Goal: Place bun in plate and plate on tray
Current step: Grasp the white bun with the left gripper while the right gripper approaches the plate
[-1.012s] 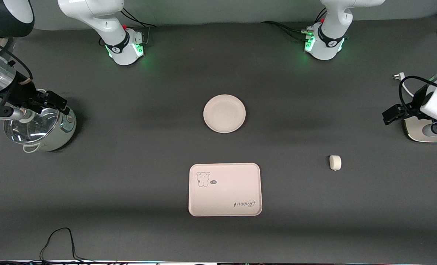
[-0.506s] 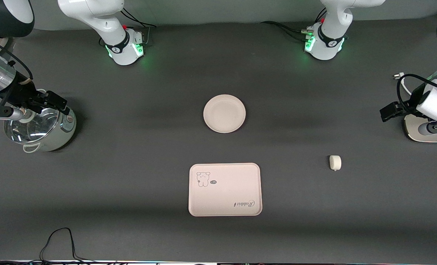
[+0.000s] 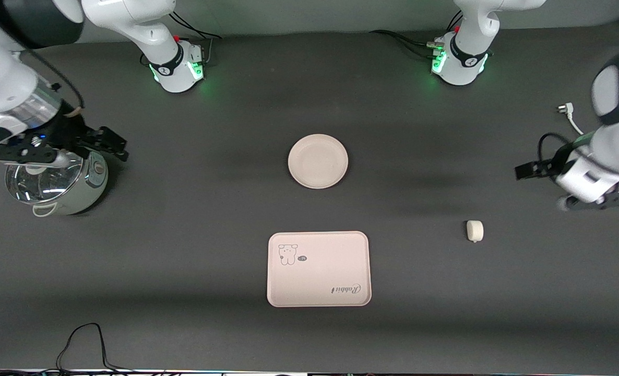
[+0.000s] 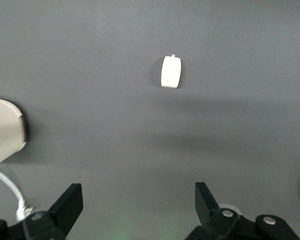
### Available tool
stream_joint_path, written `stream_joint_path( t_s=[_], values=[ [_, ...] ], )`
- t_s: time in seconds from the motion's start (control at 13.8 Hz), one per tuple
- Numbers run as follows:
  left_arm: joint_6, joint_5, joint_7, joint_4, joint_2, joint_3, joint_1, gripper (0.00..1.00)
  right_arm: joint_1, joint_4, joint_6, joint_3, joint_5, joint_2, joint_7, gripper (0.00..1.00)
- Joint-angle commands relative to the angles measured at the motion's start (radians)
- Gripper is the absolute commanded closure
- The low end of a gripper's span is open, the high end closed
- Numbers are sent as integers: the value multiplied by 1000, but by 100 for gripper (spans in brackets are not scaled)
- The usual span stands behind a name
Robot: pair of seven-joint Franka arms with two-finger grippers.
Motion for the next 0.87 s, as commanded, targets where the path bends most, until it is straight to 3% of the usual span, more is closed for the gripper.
stream_joint_path(
  t_s=[0.0, 0.36, 0.58, 0.72, 0.8],
  values=[
    [159, -14, 8, -45, 112, 7, -29, 0, 42, -7, 39, -4, -20, 14, 64, 0],
    [429, -22, 18, -46, 336, 2, -38, 1, 114, 1, 87, 5, -18, 69, 60, 0],
    [528, -22, 17, -48, 419, -18, -38, 3, 137, 44, 101, 74, -17, 135, 70, 0],
    [535, -22, 17, -46, 428, -19, -38, 11, 138, 45, 101, 94, -12, 171, 70, 0],
    [535, -22, 18, -46, 428, -19, -35, 23, 138, 47, 102, 112, -9, 188, 70, 0]
  ],
)
